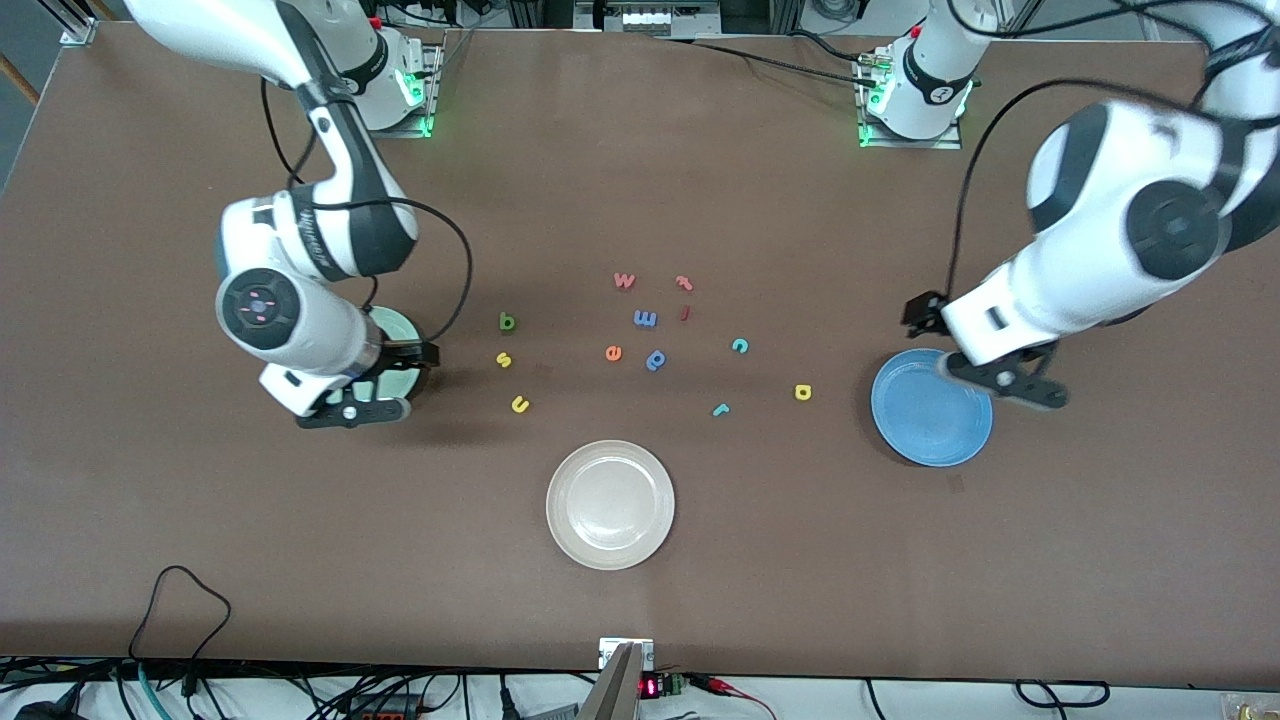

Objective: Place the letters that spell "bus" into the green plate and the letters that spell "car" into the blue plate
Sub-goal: 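Move the right gripper to yellow u while the left gripper reaches yellow o, then close the right gripper on yellow u while the left gripper grasps yellow o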

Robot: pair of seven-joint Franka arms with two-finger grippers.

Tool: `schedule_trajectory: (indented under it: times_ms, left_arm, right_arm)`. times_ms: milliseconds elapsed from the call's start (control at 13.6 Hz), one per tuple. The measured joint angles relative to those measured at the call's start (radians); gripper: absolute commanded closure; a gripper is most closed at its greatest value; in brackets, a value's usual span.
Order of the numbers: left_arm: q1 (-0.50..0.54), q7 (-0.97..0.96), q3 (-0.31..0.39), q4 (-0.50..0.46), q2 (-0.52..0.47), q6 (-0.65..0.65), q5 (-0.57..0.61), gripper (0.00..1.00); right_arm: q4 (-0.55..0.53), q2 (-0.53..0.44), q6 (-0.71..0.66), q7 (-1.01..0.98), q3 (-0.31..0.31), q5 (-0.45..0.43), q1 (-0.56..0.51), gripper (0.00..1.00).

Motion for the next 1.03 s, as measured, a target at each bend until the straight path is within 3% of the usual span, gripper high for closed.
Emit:
schedule_trajectory:
  times_ms: [514,734,808,1028]
  left_arm:
    - [-0.082,-0.045,-0.002,0.035,0.226,0.185,0.005,0.03]
    - [-0.099,-0.099,-0.003,0.030,0.295,0.272,0.006,0.08]
    - [-0.109,-0.115,-0.003,0.017,0.308,0.319,0.018,0.10]
    - [-0.119,-0.142,-0.003,-0.104,0.343,0.554,0.126,0.17]
  right_arm:
    - [0.002,0.187,0.278,0.016,0.002,0.051,0.121,0.01]
    - [0.004,0.236,0.361,0.049,0.002,0.051,0.138,0.07]
    - [0.004,0.247,0.378,0.054,0.002,0.051,0.141,0.22]
    - [0.021,0.274,0.415,0.073,0.002,0.051,0.151,0.24]
